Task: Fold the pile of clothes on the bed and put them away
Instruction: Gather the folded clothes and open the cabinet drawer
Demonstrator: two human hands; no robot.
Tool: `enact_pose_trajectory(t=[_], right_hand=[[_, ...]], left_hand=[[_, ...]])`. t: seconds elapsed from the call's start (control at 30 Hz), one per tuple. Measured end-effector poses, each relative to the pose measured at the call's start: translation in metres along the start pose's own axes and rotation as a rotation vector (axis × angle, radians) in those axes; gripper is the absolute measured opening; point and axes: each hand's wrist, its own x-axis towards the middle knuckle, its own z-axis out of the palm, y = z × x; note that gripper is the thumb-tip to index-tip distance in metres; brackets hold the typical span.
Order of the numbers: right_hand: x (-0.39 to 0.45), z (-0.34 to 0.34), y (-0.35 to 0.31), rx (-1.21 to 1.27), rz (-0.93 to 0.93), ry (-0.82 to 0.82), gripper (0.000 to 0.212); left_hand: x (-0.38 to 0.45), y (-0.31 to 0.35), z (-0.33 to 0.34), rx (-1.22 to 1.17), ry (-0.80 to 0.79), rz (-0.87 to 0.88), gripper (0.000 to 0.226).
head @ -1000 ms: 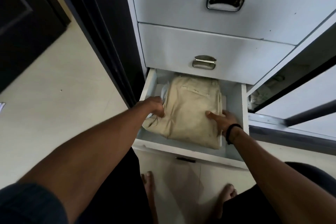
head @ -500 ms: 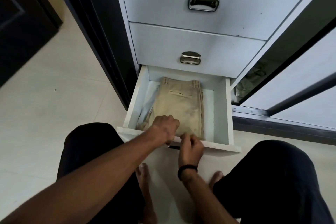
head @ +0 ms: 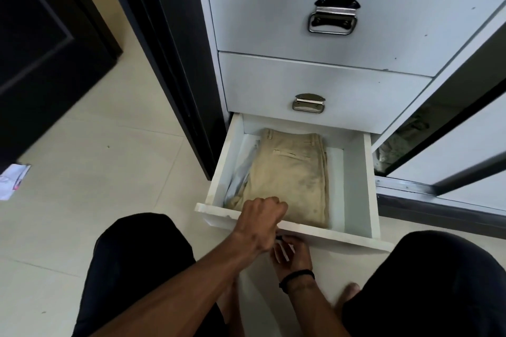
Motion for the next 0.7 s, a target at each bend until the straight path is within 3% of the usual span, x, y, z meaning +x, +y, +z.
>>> enact_pose_trajectory(t=[0.2, 0.33, 0.43, 0.57, 0.67, 0.7], right_hand=[[0.022, 0.017, -0.021, 0.114, -0.088, -0.149, 0.004], [0.029, 0.045, -0.058, 0.188, -0.193, -0.330, 0.009], [0.042, 0.077, -0.094, 0.070, -0.263, -0.376, 0.032], [0.078, 0.127, -0.136, -0.039, -0.375, -0.278, 0.057], [0.107, 0.155, -0.171, -0.154, -0.391, -0.310, 0.106], [0.117, 0.159, -0.177, -0.164, -0.383, -0.332, 0.111]], left_hand=[[0.035, -0.015, 0.007, -0.092, 0.141, -0.044, 0.024], [0.076, -0.021, 0.009, -0.166, 0.261, -0.284, 0.022], [0.119, -0.031, 0.010, -0.296, 0.369, -0.512, 0.032], [0.179, -0.032, 0.002, -0.520, 0.479, -0.651, 0.025], [0.223, -0.034, -0.003, -0.886, 0.537, -0.813, 0.018], [0.233, -0.035, -0.003, -0.963, 0.556, -0.838, 0.017]])
